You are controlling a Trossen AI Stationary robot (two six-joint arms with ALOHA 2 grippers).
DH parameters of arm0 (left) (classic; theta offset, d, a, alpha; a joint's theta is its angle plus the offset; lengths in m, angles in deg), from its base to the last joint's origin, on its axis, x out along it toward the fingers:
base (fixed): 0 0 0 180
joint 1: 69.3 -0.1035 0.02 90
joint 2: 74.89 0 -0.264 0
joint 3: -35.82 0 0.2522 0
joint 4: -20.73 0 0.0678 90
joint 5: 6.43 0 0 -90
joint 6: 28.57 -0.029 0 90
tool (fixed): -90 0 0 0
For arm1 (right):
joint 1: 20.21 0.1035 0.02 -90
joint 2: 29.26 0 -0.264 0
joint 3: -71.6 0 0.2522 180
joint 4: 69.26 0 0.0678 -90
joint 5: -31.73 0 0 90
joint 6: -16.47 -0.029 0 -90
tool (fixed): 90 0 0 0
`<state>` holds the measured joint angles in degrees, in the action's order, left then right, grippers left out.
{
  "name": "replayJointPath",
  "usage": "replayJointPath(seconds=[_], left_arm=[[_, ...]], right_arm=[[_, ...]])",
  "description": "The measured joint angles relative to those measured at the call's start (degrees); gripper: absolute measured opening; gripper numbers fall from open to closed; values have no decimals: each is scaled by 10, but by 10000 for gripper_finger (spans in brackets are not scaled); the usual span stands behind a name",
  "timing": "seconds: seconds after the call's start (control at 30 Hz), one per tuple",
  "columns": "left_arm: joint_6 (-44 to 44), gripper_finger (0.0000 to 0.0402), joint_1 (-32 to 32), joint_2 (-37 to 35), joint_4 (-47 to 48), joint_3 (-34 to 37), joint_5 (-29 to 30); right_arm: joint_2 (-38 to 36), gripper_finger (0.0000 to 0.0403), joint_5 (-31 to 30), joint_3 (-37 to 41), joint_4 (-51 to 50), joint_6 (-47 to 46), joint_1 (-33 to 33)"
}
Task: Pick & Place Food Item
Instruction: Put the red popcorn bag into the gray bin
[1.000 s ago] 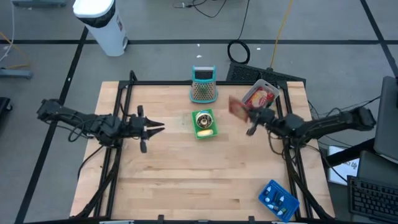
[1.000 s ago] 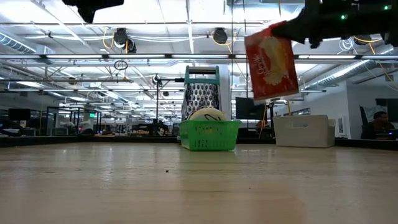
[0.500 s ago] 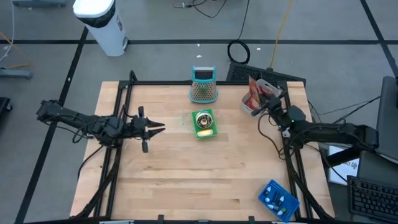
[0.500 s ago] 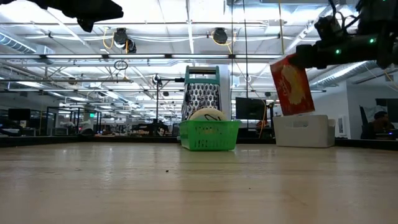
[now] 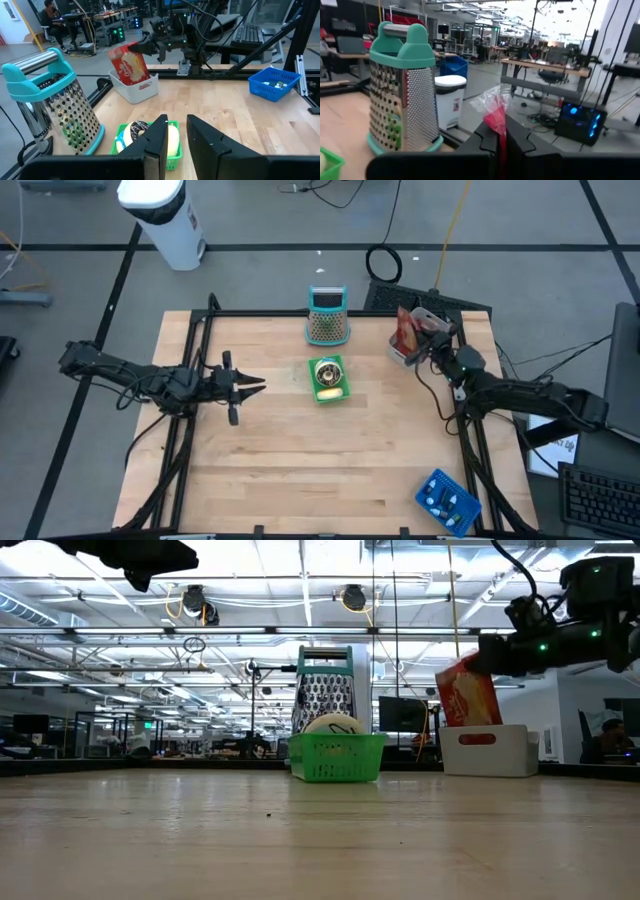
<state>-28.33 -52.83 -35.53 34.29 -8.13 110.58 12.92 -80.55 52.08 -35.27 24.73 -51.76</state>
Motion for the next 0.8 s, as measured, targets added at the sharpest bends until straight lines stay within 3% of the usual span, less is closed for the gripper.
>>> replayJointPath(seconds=[0.27, 0.8], left_arm=[[0, 74, 0, 0, 0, 0, 0], [0, 74, 0, 0, 0, 0, -1]], right_arm=[[0, 0, 1, 14, 0, -70, 0], [0, 0, -21, 16, -30, -48, 0]])
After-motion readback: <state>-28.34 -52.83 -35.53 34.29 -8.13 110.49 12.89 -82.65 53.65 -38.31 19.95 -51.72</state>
